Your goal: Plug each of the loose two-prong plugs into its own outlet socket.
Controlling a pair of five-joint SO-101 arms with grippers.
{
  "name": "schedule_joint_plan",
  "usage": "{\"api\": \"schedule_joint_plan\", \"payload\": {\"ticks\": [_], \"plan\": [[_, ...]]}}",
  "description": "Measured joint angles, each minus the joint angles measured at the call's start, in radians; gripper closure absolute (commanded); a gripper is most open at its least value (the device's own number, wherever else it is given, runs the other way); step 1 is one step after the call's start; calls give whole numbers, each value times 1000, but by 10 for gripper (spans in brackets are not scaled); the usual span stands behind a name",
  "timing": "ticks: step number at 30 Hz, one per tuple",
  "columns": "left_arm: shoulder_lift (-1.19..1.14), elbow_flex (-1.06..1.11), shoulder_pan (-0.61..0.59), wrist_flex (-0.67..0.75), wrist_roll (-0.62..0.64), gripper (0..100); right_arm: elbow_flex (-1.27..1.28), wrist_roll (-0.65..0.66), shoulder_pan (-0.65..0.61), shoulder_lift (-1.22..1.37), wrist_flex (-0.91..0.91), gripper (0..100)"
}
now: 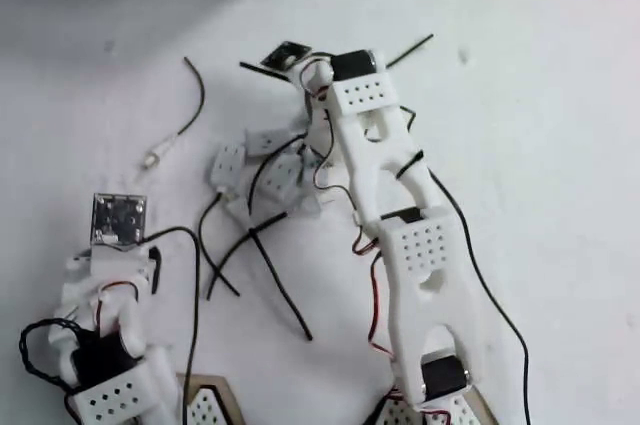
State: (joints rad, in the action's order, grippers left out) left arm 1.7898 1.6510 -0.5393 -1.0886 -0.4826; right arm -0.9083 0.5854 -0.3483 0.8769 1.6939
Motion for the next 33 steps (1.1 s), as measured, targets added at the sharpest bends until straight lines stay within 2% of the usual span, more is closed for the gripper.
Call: {"api": "schedule_joint_plan", "payload": {"ticks": [3, 10, 15, 17, 21, 22, 28, 33], "plan": [[0, 0, 0, 0, 0, 737, 0, -87, -14, 0, 0, 779], [0, 0, 0, 0, 0, 737, 0, -393, -87, 0, 0, 779], [0, 0, 0, 0, 0, 737, -2, -525, -106, 8, -49, 781], [0, 0, 0, 0, 0, 738, -2, -546, -101, 40, -68, 812], [0, 0, 0, 0, 0, 738, -9, -557, -97, 91, -74, 974], [0, 0, 0, 0, 0, 738, -17, -559, -97, 94, -71, 989], [0, 0, 0, 0, 0, 738, -23, -559, -98, 80, -20, 981], [0, 0, 0, 0, 0, 738, -20, -555, -100, -51, 15, 981]]}}
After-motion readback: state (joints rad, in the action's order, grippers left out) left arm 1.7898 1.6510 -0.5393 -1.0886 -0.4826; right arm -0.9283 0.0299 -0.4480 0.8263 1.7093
